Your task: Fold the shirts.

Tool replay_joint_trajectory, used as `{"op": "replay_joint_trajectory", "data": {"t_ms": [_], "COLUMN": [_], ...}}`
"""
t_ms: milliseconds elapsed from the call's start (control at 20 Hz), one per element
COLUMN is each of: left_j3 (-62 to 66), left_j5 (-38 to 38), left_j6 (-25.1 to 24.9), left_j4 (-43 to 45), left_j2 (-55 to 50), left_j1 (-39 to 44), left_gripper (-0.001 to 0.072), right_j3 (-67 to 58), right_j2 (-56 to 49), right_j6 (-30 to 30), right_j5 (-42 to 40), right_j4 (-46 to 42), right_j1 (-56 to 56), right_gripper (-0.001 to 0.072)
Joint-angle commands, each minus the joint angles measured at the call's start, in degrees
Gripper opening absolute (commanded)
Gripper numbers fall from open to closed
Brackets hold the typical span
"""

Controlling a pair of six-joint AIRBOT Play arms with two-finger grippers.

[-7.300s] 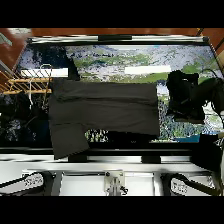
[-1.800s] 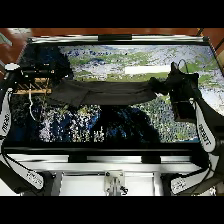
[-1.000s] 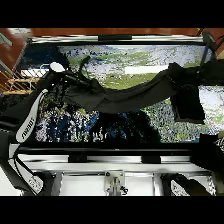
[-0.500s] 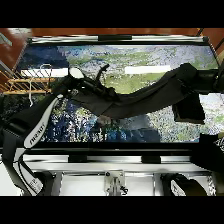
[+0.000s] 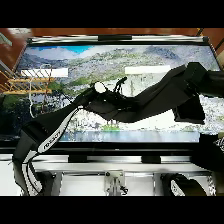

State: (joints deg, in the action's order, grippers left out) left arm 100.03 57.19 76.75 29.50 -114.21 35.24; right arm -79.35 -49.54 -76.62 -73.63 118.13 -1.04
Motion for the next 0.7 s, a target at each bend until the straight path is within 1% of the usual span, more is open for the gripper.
{"op": "replay_joint_trajectory", "data": {"t_ms": [0, 100, 250, 350, 400, 550, 650], "left_j3": [0.07, 0.07, 0.07, 0.07, 0.07, 0.07, 0.07], "left_j5": [4.66, 8.17, 9.33, 9.22, 8.92, 9.09, 10.12], "left_j6": [-2.16, -2.03, -1.03, -1.03, -1.05, -1.01, 0.37], "left_j4": [0.22, 5.53, 11.98, 12.17, 12.2, 12.17, 12.15], "left_j2": [2.19, 6.54, 15.41, 21.44, 24.28, 30.27, 32.76], "left_j1": [-2.64, -6.4, -14.34, -20.98, -24.65, -35.45, -41.97], "left_gripper": [0.0037, 0.0037, 0.0037, 0.0037, 0.0037, 0.0037, 0.0037], "right_j3": [-0.02, -0.02, -0.02, -0.02, -0.04, -0.04, -0.04], "right_j2": [-0.15, -2.43, -7.89, -11.45, -13.18, -18.73, -23.61], "right_j6": [0.76, 0.76, -1.42, -3.1, -3.13, -3.02, -2.58], "right_j5": [0.11, 0.13, 2.23, 7.19, 10.93, 21.55, 26.6], "right_j4": [-3.61, -4.28, 0.42, 5.29, 6.4, 6.51, 6.51], "right_j1": [0.09, 0.2, 0.22, 0.52, 1.95, 10.95, 17.16], "right_gripper": [0.0085, 0.0085, 0.0085, 0.0085, 0.0085, 0.0085, 0.0085]}}
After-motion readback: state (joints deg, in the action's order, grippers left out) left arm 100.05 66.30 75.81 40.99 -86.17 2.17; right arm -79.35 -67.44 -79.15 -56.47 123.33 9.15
